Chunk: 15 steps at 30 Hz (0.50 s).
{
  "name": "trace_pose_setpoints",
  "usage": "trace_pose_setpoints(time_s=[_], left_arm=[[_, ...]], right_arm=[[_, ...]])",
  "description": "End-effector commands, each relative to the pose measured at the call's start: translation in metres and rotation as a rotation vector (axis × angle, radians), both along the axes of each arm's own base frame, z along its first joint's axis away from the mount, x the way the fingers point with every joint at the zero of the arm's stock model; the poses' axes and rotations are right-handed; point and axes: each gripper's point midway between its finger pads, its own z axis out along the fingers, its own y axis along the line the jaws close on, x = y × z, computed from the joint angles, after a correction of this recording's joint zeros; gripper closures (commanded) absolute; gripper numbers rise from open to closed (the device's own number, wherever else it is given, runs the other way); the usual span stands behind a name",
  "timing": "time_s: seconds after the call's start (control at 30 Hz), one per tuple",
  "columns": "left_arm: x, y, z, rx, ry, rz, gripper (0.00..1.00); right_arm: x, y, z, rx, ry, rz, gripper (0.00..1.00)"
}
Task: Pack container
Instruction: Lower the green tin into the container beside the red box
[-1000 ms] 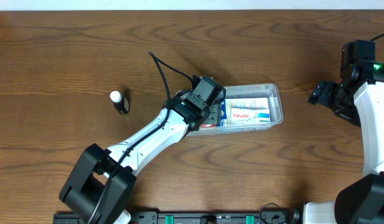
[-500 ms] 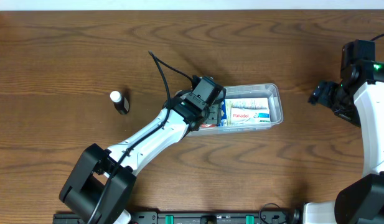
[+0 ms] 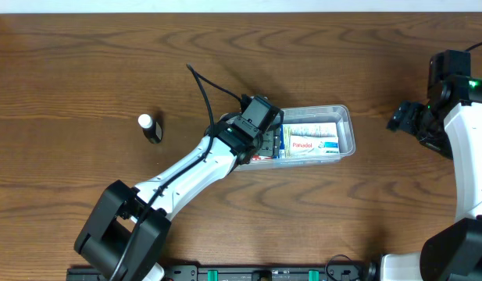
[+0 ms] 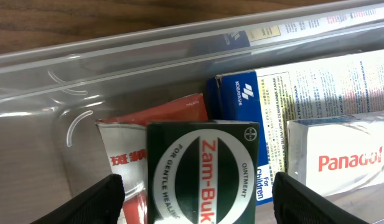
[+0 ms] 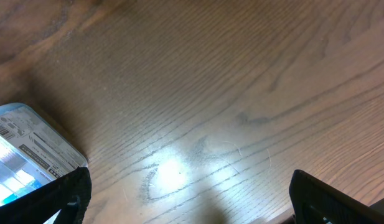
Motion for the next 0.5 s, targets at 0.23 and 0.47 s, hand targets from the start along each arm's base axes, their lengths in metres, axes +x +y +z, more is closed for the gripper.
trace_pose_setpoints(time_s=[0.23, 0.47], left_arm=[[0.0064, -0.0032, 0.0055, -0.007, -0.020, 0.010, 0.23], [0.0110, -0.0066, 0.0136, -0.008, -0.063, -0.034, 0.23]], right_arm=[[-0.0011, -0.0027, 0.0013, -0.006, -0.003, -0.012, 0.01], [-0.0012, -0.0027, 0.0012, -0.006, -0.003, -0.012, 0.01]])
